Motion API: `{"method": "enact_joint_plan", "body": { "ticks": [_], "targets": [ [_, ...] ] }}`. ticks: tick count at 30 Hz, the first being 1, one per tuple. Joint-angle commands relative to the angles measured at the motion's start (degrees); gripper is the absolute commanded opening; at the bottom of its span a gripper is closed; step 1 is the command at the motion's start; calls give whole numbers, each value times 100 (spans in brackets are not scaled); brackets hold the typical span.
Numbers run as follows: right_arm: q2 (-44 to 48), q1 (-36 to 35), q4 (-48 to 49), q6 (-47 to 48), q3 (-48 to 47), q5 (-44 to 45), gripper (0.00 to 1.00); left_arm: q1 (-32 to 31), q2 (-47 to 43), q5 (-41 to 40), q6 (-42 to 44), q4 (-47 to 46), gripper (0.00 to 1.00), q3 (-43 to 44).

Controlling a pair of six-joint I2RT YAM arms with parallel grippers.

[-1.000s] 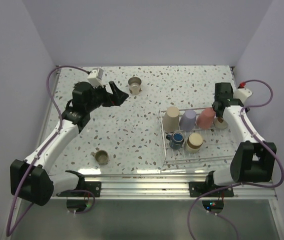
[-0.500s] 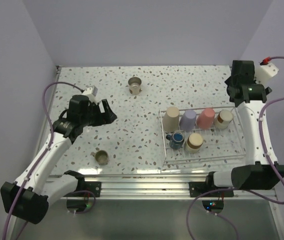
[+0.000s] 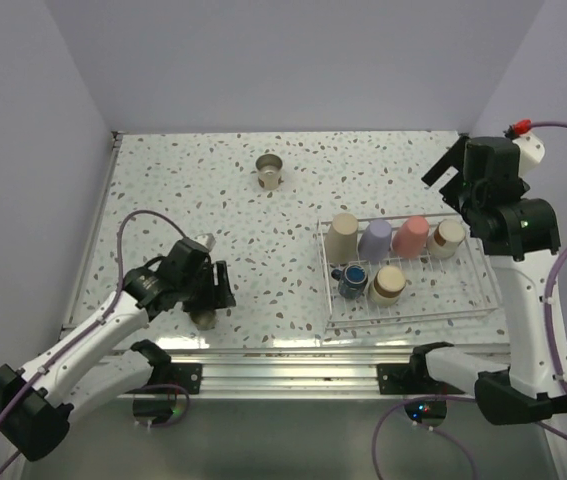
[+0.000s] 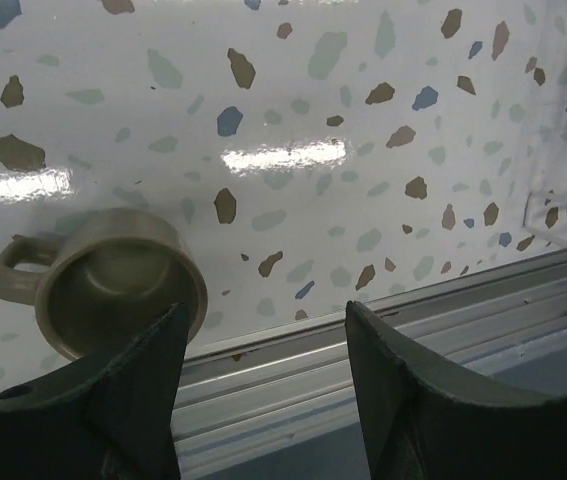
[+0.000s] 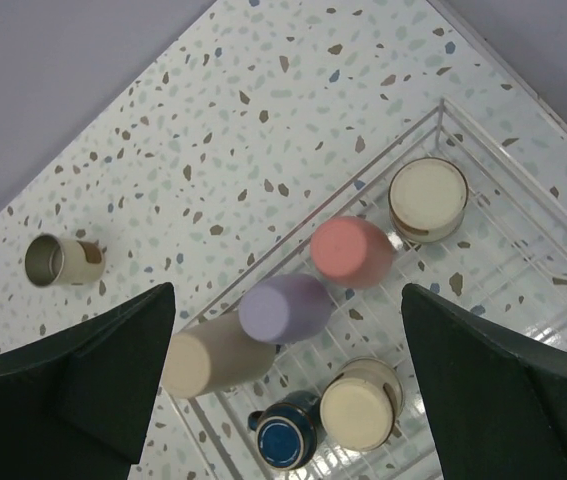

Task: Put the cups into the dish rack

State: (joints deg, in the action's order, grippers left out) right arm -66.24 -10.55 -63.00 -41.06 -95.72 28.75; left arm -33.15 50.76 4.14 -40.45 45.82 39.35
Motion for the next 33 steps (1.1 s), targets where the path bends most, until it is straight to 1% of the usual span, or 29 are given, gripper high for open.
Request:
{"method": "enact_joint_plan", "body": {
  "ticks": [1,3,7,9,12,13,15,16,17,18,19,20,21,25,26,27,28,29,30,31,32,33],
  "targets": [
    [208,9,-168,194,10,-353,98,-253,187,-781,-631,304,67,-59],
    [251,0,-177,238,1,-423,98,-315,328,-993,-798,436,65,-68],
    [261,-70,-195,247,27,-502,98,-394,487,-1292,-991,366,60,-165],
    [243,-123,-186,274,10,-485,98,-438,635,-1372,-1027,235,59,-217],
    [182,-228,-186,361,-78,-389,98,-456,890,-1372,-1035,103,54,-288],
    [138,-246,-186,379,-113,-353,98,-465,926,-1355,-1035,33,48,-314],
    [120,-316,-177,432,-148,-300,98,-508,1040,-1320,-1053,-143,42,-367],
    [94,-325,-177,432,-157,-257,98,-517,1084,-1311,-1062,-187,32,-384],
    [93,-351,-186,441,-149,-247,98,-544,1137,-1311,-1044,-249,27,-393],
    [85,-369,-186,441,-131,-239,98,-552,1233,-1302,-1053,-275,19,-376],
    [76,-369,-177,441,-122,-239,98,-570,1269,-1302,-1018,-276,3,-306],
    [85,-378,-177,441,-122,-239,98,-588,1287,-1311,-1009,-258,0,-245],
    [85,-395,-177,449,-131,-247,98,-588,1278,-1328,-983,-241,0,-166],
    [23,-440,-107,520,-315,-300,98,-579,1313,-1416,-694,-12,0,738],
    [-20,-448,-63,546,-385,-492,98,-579,1409,-1407,-458,-12,0,1315],
    [-47,-448,-11,598,-525,-650,98,-579,1480,-1338,-334,-29,0,1634],
    [-73,-448,94,599,-622,-782,98,-570,1567,-1276,-89,-99,0,2298],
    [-100,-448,147,599,-701,-923,98,-553,1664,-1189,44,-178,0,2635],
    [-169,-457,218,538,-902,-1263,98,-535,1865,-927,150,-266,0,2952],
    [-214,-457,279,477,-1026,-1415,98,-518,1954,-793,316,-511,0,3530],
    [-249,-457,288,389,-1175,-1564,98,-491,2033,-644,379,-713,0,3770],
    [-293,-457,436,214,-1420,-1914,98,-456,2121,-225,423,-959,0,3955]
  ]
}}
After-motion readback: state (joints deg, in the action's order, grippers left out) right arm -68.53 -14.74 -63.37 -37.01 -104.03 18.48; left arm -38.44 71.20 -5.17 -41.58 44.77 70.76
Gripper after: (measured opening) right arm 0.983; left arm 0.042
